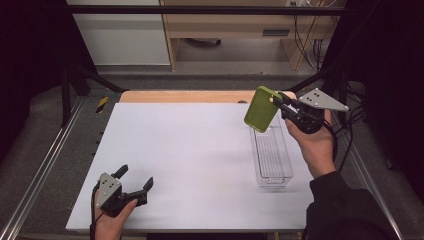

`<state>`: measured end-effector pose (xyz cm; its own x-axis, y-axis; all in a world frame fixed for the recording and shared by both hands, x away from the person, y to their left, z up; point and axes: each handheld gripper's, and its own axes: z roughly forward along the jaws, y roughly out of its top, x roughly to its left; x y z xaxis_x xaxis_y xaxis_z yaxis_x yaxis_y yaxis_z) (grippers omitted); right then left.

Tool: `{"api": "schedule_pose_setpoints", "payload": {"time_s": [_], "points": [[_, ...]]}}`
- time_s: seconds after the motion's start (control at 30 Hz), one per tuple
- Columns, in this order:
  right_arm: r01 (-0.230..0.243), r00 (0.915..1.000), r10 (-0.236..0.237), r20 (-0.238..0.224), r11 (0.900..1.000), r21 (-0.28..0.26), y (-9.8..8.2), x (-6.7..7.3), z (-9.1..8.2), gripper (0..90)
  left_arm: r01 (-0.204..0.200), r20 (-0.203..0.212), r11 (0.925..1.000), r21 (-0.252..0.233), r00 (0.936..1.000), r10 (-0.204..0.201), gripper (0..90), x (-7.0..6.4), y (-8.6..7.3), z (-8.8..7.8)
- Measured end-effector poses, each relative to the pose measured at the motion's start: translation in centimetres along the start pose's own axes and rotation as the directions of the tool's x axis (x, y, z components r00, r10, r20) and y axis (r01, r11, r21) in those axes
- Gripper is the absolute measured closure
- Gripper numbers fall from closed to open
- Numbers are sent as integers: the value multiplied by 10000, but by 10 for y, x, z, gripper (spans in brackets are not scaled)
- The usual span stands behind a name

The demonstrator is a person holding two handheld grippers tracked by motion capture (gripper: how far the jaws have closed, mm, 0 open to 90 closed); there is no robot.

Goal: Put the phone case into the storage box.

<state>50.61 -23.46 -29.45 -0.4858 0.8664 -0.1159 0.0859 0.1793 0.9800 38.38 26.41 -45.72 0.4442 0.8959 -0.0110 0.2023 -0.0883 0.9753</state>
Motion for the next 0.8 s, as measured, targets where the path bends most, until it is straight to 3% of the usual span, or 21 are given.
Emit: {"api": "schedule_pose_setpoints", "payload": {"time_s": [0.5, 0.8], "points": [[-116, 9991, 103, 412, 9994, 331, -13, -21, -10, 770, 84, -44, 10000, -17, 10000, -84, 22, 3, -1, 0], [-126, 9980, 72, 623, 9961, 877, -31, -33, 1, 769, 138, -92, 9999, -2, 9999, -138, 26, 5, -1, -1]]}}
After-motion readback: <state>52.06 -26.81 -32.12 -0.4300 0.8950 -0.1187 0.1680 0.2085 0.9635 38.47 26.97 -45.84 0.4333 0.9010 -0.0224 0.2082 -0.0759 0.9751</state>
